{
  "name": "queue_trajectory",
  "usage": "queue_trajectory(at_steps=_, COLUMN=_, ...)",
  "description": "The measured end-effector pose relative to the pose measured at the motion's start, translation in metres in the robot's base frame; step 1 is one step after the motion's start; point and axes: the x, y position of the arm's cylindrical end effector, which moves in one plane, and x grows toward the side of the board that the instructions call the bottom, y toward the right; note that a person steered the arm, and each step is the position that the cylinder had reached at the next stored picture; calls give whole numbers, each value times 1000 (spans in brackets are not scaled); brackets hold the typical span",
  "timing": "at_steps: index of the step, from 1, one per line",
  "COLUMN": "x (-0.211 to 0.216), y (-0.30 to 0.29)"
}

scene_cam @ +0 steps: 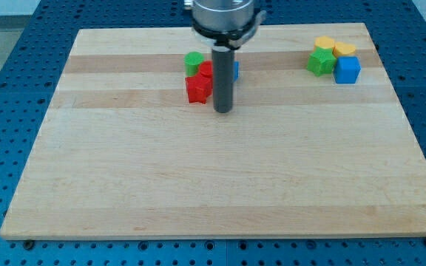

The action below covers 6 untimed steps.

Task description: Slide the red star closer to green star

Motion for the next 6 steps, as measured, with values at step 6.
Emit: queue_trajectory(at_steps=6, x=-38, y=-2)
